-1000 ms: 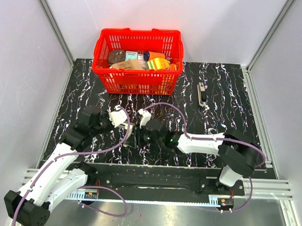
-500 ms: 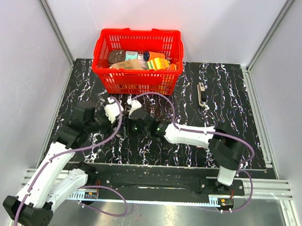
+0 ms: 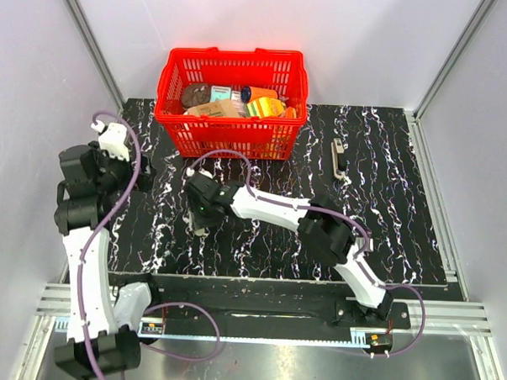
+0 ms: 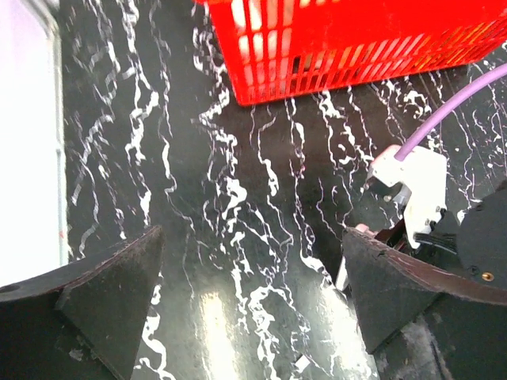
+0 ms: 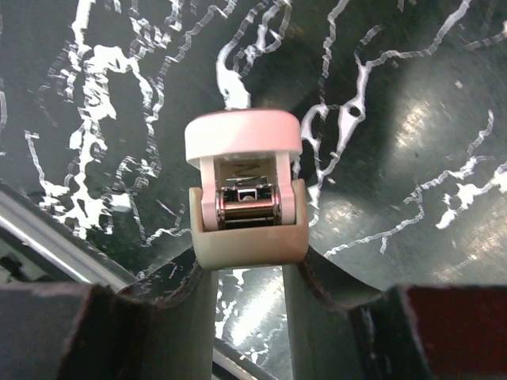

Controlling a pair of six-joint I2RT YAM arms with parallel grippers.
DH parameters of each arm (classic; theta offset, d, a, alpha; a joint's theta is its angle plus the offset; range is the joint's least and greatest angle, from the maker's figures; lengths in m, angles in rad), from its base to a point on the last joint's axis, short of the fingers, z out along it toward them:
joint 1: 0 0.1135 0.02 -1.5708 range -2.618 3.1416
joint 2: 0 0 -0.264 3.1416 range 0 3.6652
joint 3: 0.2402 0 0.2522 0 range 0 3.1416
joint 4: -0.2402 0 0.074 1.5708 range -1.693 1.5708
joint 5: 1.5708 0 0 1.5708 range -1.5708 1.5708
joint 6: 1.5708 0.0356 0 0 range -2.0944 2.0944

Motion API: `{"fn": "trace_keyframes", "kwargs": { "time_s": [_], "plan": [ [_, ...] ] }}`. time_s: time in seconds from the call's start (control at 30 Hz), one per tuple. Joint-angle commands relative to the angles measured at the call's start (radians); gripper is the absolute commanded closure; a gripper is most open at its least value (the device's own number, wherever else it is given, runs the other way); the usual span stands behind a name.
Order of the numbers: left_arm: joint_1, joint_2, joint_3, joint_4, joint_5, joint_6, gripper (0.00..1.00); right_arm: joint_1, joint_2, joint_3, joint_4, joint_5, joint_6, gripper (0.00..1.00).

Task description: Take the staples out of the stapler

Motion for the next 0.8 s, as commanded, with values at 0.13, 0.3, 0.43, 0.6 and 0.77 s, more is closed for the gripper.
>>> {"fn": "trace_keyframes", "kwargs": {
  "time_s": [0.13,0.3,0.43,0.6,0.77],
  "plan": [
    [0.119,0.028,-0.005,-0.044,0.179,-0.065,0.01,-0.014,0.199,0.423,-0.352,-0.049,-0.038,0.96],
    [0.119,-0.017,-0.034,-0.076,0.185,-0.050,0.01,-0.022,0.394,0.735,-0.500,-0.077,-0.053,0.69],
    [0.118,-0.037,-0.036,-0.112,0.188,-0.027,0.01,-0.029,0.435,0.803,-0.516,-0.094,-0.038,0.55],
    [0.118,-0.054,-0.035,-0.131,0.197,-0.019,0.01,-0.043,0.366,0.743,-0.478,-0.085,-0.035,0.37],
    [0.119,-0.046,-0.021,-0.143,0.205,-0.025,0.01,-0.060,0.281,0.695,-0.476,-0.081,-0.053,0.21]
  ]
}}
